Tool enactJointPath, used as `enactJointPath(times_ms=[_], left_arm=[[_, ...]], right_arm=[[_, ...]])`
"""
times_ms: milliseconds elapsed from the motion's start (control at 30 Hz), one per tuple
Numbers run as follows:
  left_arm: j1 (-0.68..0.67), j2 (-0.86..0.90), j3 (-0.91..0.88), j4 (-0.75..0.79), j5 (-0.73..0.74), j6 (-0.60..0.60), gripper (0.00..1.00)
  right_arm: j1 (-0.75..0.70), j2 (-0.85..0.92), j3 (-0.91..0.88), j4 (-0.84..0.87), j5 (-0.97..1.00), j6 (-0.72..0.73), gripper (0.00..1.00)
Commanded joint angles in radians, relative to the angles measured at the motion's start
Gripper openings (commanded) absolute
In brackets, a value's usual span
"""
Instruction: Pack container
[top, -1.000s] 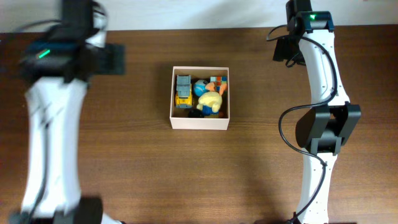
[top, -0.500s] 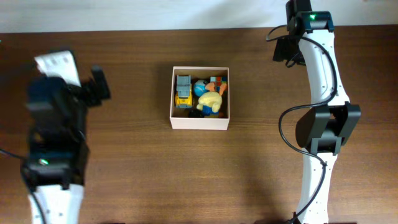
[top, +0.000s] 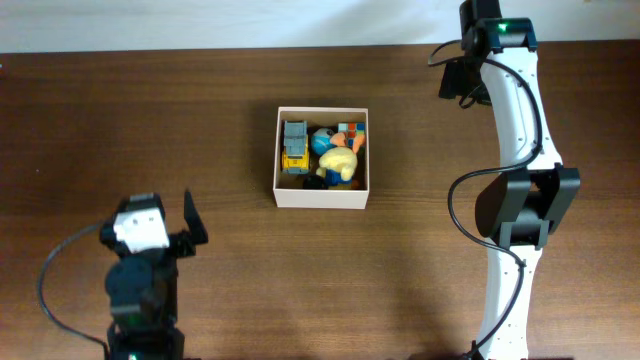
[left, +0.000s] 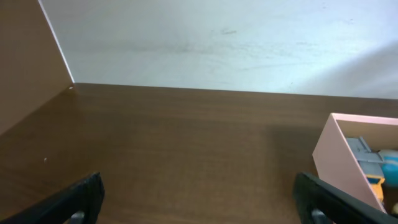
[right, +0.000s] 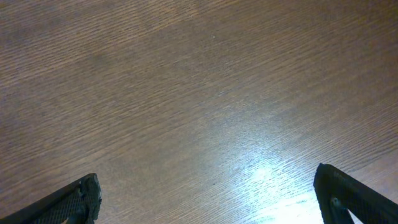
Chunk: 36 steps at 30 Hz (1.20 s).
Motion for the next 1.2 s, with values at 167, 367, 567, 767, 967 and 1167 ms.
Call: enactJointPath(times_ms=[167,367,567,767,967,1167], left_arm=[[0.051,-0.224,-0.170,0.004,0.079,0.008,0.99],[0.051,-0.330,-0.248,-0.005,0.101,0.008,0.99],[0.051,-0.412,-0.289,-0.061,0.101,0.008,0.99],[0.052,-0.455,-0.289,-0.130,0.093,0.026,0.99],[0.051,-0.486,-0.289,-0.126,0.098,0.050,0.99],[0.051,-0.484,-0.289,-0.126,0.097,0.050,0.99]], right_arm=[[-0.007,0.005,-0.003,0.000,0.016,0.016,0.99],[-0.007,0.005,-0.003,0.000,0.016,0.016,0.99],[-0.007,0.005,-0.003,0.000,0.016,0.016,0.99],[-0.007,0.005,-0.003,0.000,0.016,0.016,0.99],[-0.007,0.005,-0.003,0.000,0.016,0.016,0.99],[-0.007,0.005,-0.003,0.000,0.016,0.016,0.99]])
